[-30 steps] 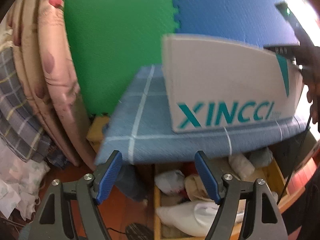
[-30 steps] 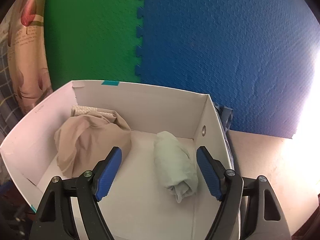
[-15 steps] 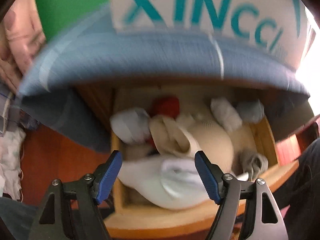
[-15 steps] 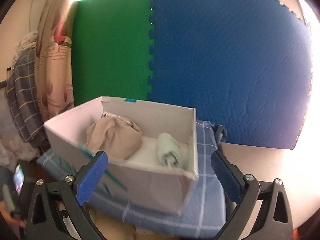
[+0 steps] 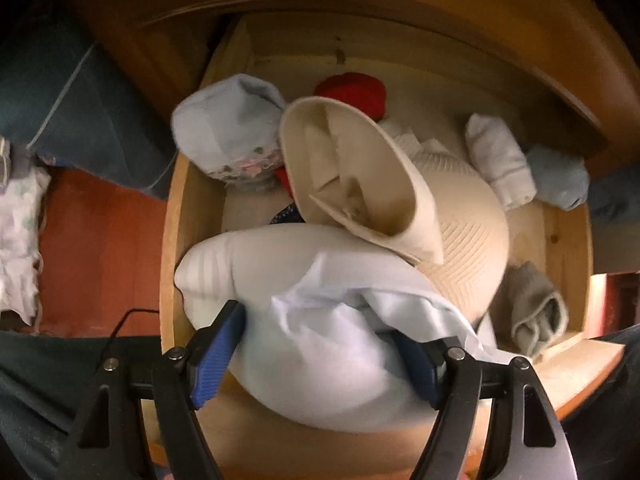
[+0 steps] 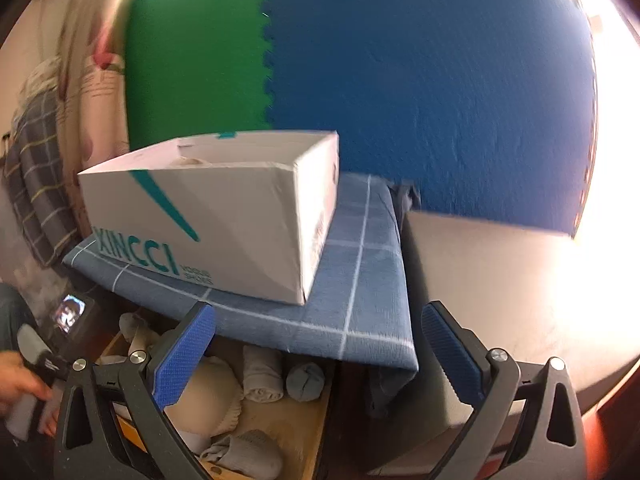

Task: Take underwear out of drawer
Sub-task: 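Move the right tool back over the drawer while the left gripper grasps white underwear, then lift the white underwear out of the drawer with the left gripper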

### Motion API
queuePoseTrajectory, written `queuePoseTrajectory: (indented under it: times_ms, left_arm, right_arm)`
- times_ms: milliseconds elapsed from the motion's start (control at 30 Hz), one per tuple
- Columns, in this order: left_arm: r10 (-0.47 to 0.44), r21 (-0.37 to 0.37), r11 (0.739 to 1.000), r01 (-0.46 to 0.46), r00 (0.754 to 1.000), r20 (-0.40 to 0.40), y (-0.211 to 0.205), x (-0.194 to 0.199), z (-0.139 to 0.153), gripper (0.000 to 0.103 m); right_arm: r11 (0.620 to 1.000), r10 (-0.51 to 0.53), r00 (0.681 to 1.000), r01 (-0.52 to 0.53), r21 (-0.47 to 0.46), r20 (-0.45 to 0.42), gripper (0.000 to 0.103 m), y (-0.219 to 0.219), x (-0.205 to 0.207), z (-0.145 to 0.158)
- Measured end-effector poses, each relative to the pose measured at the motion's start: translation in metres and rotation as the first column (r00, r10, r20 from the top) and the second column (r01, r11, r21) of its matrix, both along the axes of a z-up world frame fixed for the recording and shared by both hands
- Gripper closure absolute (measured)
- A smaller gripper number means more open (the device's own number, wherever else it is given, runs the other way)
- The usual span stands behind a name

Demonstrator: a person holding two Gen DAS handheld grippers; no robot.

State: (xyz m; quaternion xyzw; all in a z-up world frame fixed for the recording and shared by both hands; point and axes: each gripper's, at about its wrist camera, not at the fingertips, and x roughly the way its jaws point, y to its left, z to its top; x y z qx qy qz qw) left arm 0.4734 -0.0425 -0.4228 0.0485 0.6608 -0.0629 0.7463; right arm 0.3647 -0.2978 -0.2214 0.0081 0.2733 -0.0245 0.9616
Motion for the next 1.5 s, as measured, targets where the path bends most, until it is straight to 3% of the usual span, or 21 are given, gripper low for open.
queuePoseTrajectory:
  times_ms: [33, 100, 200, 267, 667, 1300, 1500]
  left_arm:
    - [-0.010, 0.020, 1.000, 0.010, 1.000, -0.003, -0.005, -0.001, -0.004, 0.032]
    - [-0.011, 0.030, 0.999, 0.012, 1.000, -0.020, -0.008, -0.005, -0.012, 0.071]
    - [-0.009, 0.032, 0.999, 0.008, 1.000, 0.028, -0.007, -0.012, -0.011, 0.089]
    - [-0.016, 0.026, 1.000, 0.015, 0.999, 0.052, -0.005, -0.015, -0.005, 0.095]
    - [0.029, -0.040, 0.999, -0.021, 0.974, 0.225, 0.017, -0.032, 0.053, 0.097]
    - [0.024, -0.012, 1.000, -0.022, 0.971, 0.239, 0.016, -0.030, 0.050, 0.097]
    - [0.012, 0.009, 1.000, -0.016, 0.958, 0.286, 0.014, -0.035, 0.059, 0.097]
  right_arm:
    - [1.000, -0.004, 1.000, 0.004, 0.020, -0.016, 0.001, -0.003, 0.003, -0.003]
    - [1.000, -0.007, 0.999, 0.008, 0.029, -0.042, 0.001, -0.005, 0.008, -0.009]
    - [1.000, 0.004, 0.998, -0.002, 0.028, -0.059, 0.001, -0.004, 0.009, -0.012]
    - [1.000, 0.015, 0.997, -0.014, 0.020, -0.071, 0.001, -0.001, 0.009, -0.015]
    - [0.994, 0.026, 0.965, -0.054, -0.098, -0.260, 0.001, 0.019, 0.029, -0.056]
    - [0.995, 0.011, 0.961, -0.036, -0.088, -0.275, 0.001, 0.015, 0.032, -0.056]
    - [0.995, 0.009, 0.956, -0.037, -0.090, -0.292, 0.001, 0.015, 0.034, -0.060]
